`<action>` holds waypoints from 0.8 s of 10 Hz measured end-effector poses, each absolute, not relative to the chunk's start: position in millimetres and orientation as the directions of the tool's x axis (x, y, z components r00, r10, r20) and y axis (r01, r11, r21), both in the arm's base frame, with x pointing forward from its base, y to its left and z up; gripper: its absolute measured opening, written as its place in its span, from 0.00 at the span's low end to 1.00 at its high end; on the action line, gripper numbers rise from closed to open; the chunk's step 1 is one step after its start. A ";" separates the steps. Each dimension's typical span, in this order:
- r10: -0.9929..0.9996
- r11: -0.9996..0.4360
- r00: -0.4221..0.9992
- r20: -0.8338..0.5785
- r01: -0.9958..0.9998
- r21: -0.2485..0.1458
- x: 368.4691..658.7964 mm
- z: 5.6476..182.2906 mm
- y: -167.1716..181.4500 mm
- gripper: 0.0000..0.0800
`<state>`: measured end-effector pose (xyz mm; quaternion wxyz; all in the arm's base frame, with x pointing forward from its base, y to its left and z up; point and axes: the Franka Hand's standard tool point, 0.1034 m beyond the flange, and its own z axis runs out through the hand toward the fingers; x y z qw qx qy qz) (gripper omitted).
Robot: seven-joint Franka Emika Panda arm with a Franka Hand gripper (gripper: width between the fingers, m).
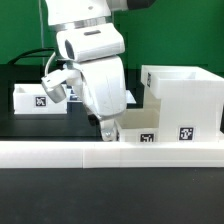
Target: Assemble drawer
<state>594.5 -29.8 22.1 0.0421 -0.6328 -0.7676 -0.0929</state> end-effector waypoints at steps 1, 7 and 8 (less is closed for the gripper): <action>0.964 0.177 -0.191 0.185 0.980 0.087 593.7 21.4 -28.5 0.81; 0.977 0.061 -0.071 0.203 0.996 0.059 593.4 21.5 -8.4 0.81; 0.977 0.042 -0.052 0.207 0.998 0.053 593.5 21.9 -2.4 0.81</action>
Offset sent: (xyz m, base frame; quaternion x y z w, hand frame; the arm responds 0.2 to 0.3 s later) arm 0.0011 0.0240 0.0037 0.0186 0.0155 0.0344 0.9991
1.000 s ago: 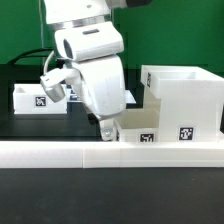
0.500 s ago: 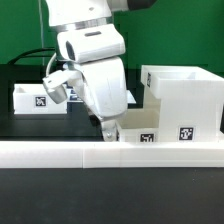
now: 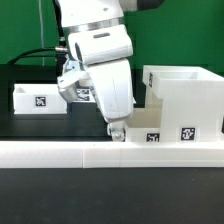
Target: Assemble drawer
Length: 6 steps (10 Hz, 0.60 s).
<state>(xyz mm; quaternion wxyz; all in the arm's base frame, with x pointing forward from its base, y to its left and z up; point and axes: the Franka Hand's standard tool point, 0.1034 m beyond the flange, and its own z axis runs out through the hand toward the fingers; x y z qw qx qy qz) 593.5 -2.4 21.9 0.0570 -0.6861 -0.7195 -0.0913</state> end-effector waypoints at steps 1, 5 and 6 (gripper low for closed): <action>0.977 0.012 -0.021 0.210 0.999 0.043 593.5 21.6 4.3 0.81; 0.975 -0.074 0.068 0.213 0.997 0.020 594.9 21.9 11.1 0.81; 0.975 -0.073 0.067 0.213 0.997 0.019 594.5 21.6 11.1 0.81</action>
Offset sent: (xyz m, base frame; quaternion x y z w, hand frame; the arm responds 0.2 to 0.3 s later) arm 0.0077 0.0061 0.0034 0.0168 0.0033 0.1123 0.9935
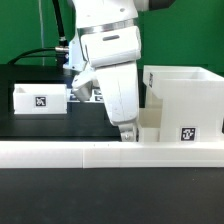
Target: Assemble drawer
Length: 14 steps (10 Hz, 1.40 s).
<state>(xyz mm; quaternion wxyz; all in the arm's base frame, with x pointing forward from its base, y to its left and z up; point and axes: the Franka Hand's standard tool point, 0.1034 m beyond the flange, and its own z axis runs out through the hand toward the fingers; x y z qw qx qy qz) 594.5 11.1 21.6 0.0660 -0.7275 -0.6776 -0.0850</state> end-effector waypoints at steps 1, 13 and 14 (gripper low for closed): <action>0.975 -0.073 0.067 0.213 0.997 0.019 594.5 21.6 11.0 0.81; 0.987 0.035 -0.035 0.155 0.999 0.006 593.1 25.3 -0.6 0.81; 0.989 0.011 -0.012 0.146 1.000 0.006 594.7 28.6 -19.7 0.81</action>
Offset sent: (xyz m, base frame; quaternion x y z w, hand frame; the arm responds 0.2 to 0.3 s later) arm -0.0012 0.0229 -0.0035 0.0042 -0.0013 -0.0993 0.9950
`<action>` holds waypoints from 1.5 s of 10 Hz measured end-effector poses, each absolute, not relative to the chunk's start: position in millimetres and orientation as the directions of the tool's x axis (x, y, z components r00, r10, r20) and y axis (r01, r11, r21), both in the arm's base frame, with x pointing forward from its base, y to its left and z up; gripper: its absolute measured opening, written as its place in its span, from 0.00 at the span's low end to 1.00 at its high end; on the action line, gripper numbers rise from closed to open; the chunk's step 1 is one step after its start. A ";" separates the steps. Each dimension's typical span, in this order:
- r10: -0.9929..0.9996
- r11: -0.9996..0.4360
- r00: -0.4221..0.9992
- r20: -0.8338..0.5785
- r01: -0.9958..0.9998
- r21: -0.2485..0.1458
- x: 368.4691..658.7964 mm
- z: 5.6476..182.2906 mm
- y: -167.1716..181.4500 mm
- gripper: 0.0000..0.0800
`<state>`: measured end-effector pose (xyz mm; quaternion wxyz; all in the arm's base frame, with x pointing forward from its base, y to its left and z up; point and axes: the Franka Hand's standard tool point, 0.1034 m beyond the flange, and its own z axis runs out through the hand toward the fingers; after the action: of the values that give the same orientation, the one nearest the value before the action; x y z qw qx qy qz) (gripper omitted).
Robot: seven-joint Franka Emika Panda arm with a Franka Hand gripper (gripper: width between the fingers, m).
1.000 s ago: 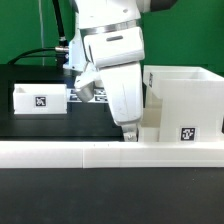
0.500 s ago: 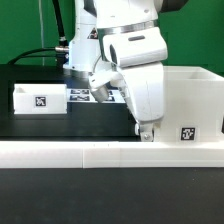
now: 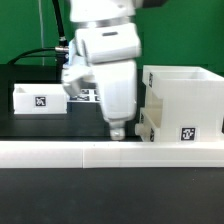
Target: Assemble drawer
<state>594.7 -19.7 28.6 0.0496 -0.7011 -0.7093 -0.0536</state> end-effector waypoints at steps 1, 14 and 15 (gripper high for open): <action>0.990 -0.005 0.003 0.138 1.000 0.011 594.1 32.5 -33.1 0.81; 0.948 -0.311 0.306 0.092 0.949 0.056 524.1 69.9 -79.0 0.81; 0.898 -0.433 0.425 0.113 0.899 0.063 517.3 66.3 -84.8 0.81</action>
Offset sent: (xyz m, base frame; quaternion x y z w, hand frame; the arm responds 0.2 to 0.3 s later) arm -0.0565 -0.0259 0.0156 -0.0249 -0.0095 0.0672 0.9974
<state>517.3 -84.8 66.3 0.0036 -0.8441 -0.5323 -0.0649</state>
